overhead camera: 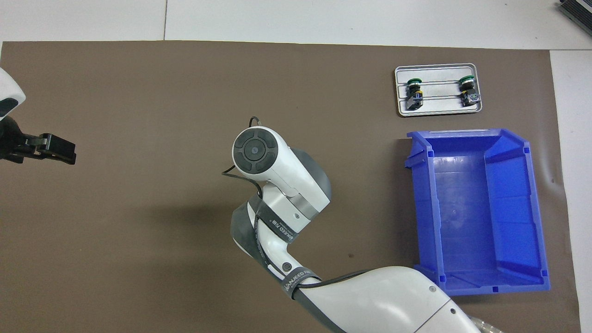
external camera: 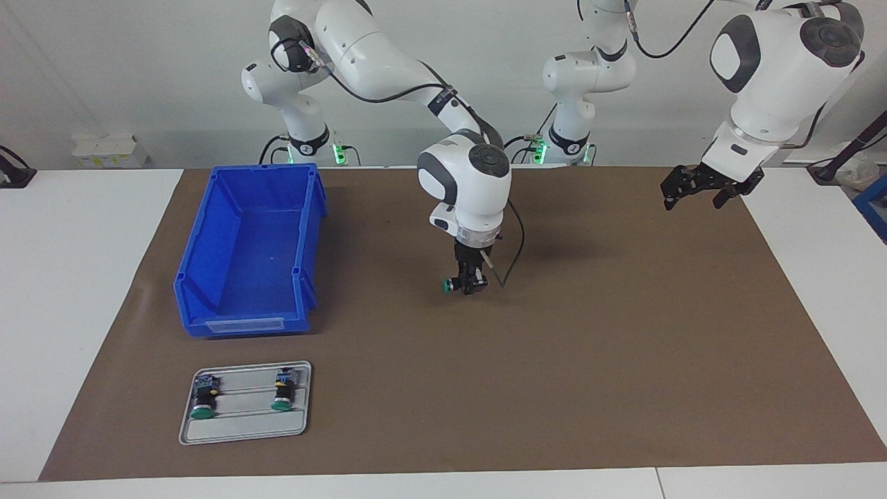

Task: Place and press button with both arms
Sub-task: 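Carry the button to mid-table with the right gripper while the left gripper advances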

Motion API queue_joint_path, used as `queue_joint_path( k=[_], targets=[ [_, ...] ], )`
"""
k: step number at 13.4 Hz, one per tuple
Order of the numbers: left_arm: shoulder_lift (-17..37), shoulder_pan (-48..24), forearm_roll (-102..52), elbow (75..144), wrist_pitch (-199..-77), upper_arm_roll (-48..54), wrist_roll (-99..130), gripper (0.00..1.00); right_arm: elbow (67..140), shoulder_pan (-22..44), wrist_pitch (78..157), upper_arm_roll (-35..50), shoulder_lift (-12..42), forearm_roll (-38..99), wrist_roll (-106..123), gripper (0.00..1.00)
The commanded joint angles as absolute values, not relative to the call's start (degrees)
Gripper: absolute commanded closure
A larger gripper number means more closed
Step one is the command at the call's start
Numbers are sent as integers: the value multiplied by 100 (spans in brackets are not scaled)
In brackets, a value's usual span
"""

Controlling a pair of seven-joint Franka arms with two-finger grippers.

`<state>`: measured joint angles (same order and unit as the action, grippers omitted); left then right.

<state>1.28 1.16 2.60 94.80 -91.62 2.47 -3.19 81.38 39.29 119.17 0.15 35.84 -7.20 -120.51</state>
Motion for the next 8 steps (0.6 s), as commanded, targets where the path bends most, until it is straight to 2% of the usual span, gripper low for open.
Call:
queue_joint_path(
  k=[1, 4, 8],
  targets=[
    [-62, 79, 291, 9677, -9456, 264, -272, 0, 8462, 4034, 12128, 9, 3533, -791, -12252, 100],
    [-53, -34, -271, 9721, -9799, 290, -308, 0, 8884, 4201, 12488, 9, 3463, -800, -12497, 100],
    [35, -395, -334, 9712, -10028, 290, -518, 0, 9009, 4210, 12508, 18, 3393, -782, -12876, 100]
  ],
)
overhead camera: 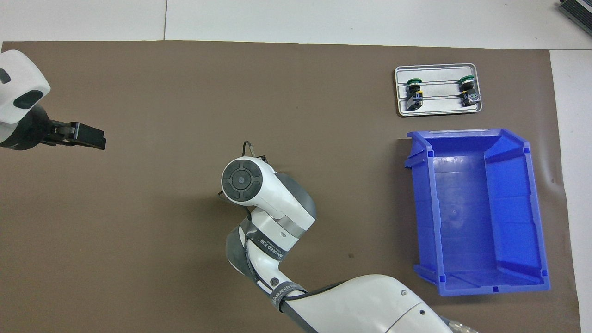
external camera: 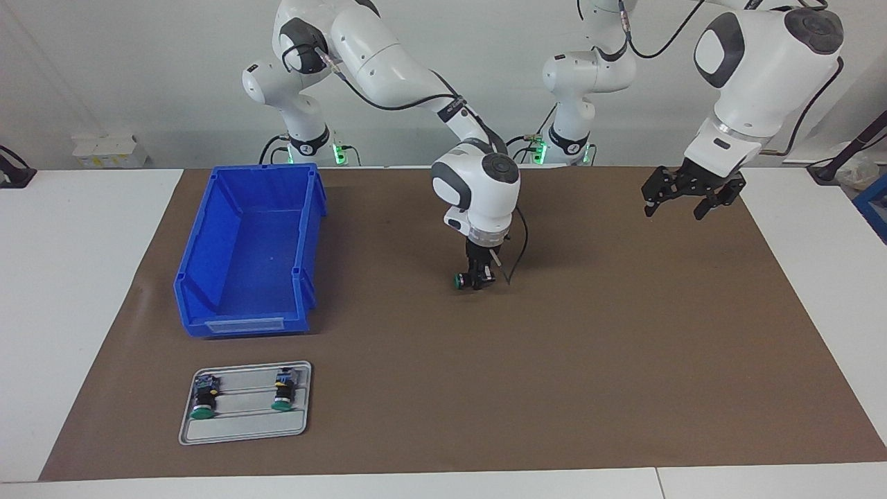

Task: Place and press button with both arms
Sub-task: 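Carry the button to mid-table with the right gripper while the left gripper advances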

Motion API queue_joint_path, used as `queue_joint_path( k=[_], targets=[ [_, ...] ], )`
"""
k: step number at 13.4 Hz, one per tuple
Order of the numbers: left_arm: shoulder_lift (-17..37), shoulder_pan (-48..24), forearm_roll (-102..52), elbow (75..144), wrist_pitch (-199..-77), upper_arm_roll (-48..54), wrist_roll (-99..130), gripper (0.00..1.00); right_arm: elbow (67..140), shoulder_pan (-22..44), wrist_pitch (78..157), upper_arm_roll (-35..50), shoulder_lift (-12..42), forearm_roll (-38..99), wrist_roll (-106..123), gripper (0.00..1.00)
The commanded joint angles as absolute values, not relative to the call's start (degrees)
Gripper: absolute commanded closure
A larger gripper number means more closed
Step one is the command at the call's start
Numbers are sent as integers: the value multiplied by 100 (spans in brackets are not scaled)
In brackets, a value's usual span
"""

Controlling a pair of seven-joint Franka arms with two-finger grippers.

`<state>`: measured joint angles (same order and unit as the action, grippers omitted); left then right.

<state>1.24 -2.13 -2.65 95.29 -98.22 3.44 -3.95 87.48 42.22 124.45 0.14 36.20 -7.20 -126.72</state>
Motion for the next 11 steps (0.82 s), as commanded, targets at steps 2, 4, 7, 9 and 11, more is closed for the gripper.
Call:
queue_joint_path(
  k=[2, 4, 7, 9, 11],
  targets=[
    [131, -483, -473, 9677, -10063, 290, -815, 1, 8983, 4192, 12498, 26, 3401, -721, -12885, 38],
    [202, -553, -571, 9686, -10203, 290, -905, 4, 8939, 4140, 12463, 26, 3358, -537, -12885, 13],
    [246, -642, -571, 9721, -10257, 290, -1220, 9, 9070, 3973, 12428, 26, 2981, -501, -12789, 12],
    [298, -703, -571, 9712, -10266, 290, -1632, 8, 9315, 3789, 12401, 26, 2569, -492, -12544, 12],
    [439, -729, -554, 9694, -10309, 290, -1976, 9, 9579, 3622, 12305, 35, 2164, -483, -12288, 12]
  ],
)
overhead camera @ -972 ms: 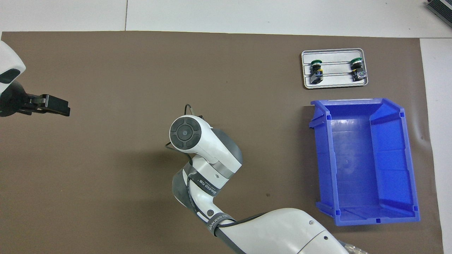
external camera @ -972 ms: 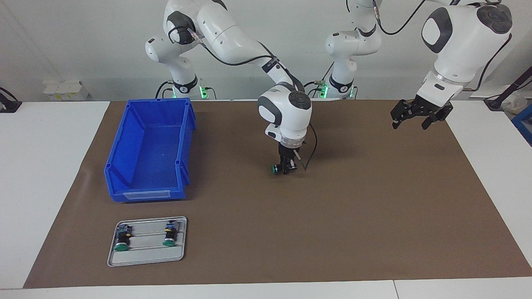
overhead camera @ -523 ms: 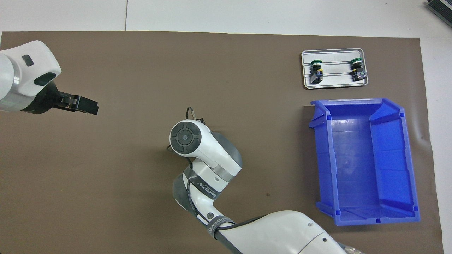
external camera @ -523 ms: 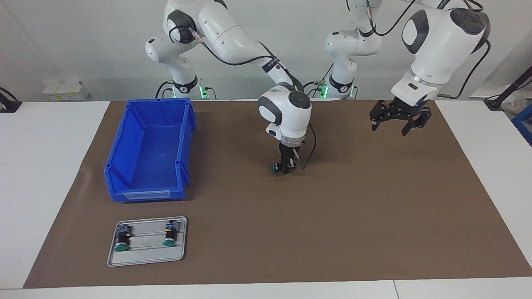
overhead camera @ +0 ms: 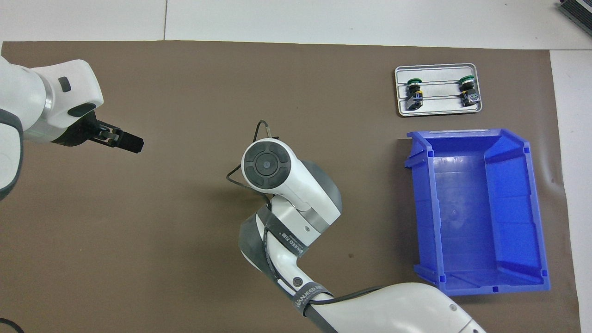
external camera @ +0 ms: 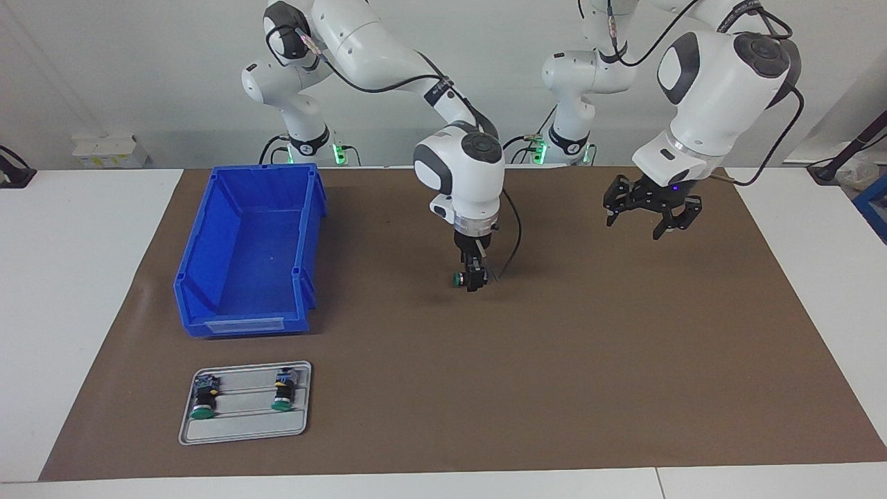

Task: Place and press button with both arms
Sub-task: 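Carry the button to mid-table with the right gripper while the left gripper advances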

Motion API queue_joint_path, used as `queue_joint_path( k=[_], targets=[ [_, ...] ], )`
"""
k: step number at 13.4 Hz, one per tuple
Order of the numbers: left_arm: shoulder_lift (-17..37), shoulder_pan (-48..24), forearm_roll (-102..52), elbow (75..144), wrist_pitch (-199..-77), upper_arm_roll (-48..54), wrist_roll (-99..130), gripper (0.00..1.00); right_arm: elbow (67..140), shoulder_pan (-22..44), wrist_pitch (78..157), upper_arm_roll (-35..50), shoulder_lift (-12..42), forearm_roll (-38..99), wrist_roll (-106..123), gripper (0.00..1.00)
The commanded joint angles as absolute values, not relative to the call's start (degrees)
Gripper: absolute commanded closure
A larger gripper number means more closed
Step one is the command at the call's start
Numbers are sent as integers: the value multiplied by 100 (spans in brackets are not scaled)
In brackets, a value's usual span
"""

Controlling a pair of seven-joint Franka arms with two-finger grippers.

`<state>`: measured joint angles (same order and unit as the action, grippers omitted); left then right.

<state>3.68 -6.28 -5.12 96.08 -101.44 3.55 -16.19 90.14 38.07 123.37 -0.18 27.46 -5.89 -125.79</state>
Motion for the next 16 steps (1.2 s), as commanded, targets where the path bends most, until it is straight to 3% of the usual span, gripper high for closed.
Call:
queue_joint_path(
  k=[1, 9, 16],
  targets=[
    [509, -834, -554, 9694, -10388, 290, -2169, 9, 9580, 3534, 12113, 35, 2040, -483, -12026, 12],
    [879, -1537, -562, 9729, -11134, 290, -3233, 12, 9598, 2593, 11452, 35, 1301, -440, -9398, 3],
    [1177, -2319, -466, 9625, -11461, 290, -3445, 12, 10449, 1382, 11348, 26, 353, -97, -6350, 1]
  ],
)
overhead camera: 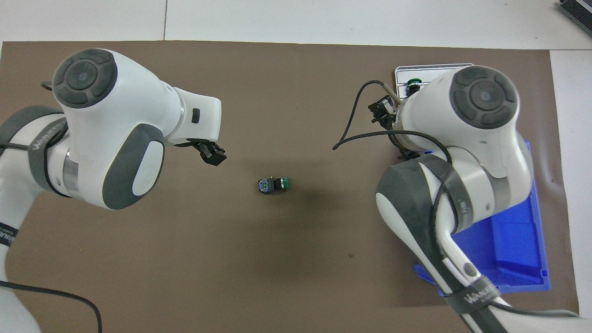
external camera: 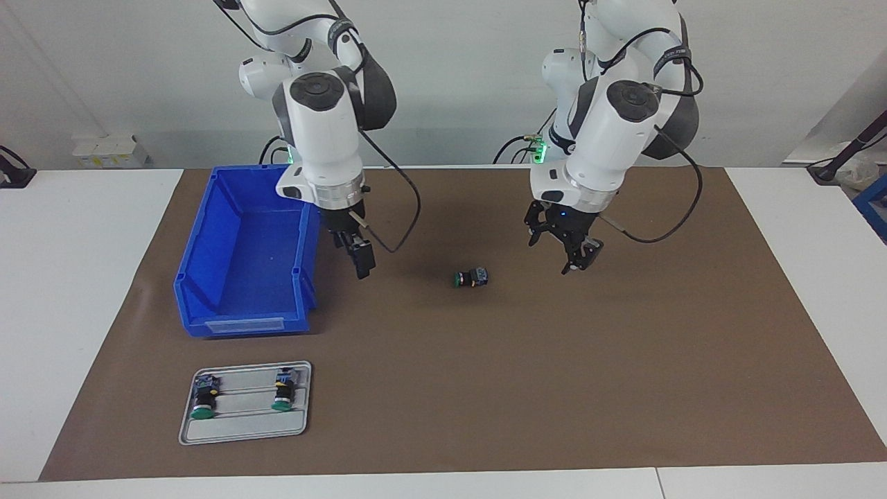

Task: Place and press button with both arms
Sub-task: 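Release the button and retract the right gripper while the left gripper approaches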

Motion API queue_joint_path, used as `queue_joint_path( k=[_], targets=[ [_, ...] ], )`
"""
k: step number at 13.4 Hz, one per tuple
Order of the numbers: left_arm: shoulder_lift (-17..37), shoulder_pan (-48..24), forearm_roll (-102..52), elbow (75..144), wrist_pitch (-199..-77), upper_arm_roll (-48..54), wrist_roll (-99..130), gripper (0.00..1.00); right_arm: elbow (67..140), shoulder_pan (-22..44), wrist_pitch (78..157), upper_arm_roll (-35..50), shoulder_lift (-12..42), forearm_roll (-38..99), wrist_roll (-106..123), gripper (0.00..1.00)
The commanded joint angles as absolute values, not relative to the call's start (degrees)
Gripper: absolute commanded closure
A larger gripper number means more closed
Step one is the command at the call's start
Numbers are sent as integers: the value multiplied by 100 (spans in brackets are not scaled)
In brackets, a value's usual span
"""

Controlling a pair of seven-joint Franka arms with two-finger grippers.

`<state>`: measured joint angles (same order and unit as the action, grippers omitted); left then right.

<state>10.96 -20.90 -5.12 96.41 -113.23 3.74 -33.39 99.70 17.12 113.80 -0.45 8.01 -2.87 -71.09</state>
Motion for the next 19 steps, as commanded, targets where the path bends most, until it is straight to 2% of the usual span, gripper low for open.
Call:
queue_joint_path(
  k=[1, 3, 6, 9, 11, 15, 19],
  targets=[
    [1230, -2416, -466, 9502, -11444, 281, -3445, 12, 10450, 1223, 11173, 26, 317, -88, -5824, 1],
    [1458, -2470, -283, 9449, -11391, 290, -3463, 12, 10433, 951, 10803, 26, 194, -88, -4498, 0],
    [1757, -2724, 123, 9150, -11251, 316, -4076, 13, 10415, 432, 10679, 9, 9, -88, -2485, 0],
    [1863, -2899, 36, 9167, -11320, 351, -4465, 18, 10336, 176, 10433, -26, -158, -88, -1006, 0],
    [1898, -2944, 18, 9246, -11408, 360, -4596, 18, 10135, 79, 10293, -26, -185, -88, -818, 0],
    [2258, -3111, -9, 9290, -11838, 387, -4922, 14, 9221, 123, 9503, 9, 52, -79, -809, 0],
    [2285, -3286, -9, 9684, -12277, 378, -4913, 11, 9158, 149, 9422, 18, 70, -79, -274, 0]
  ],
)
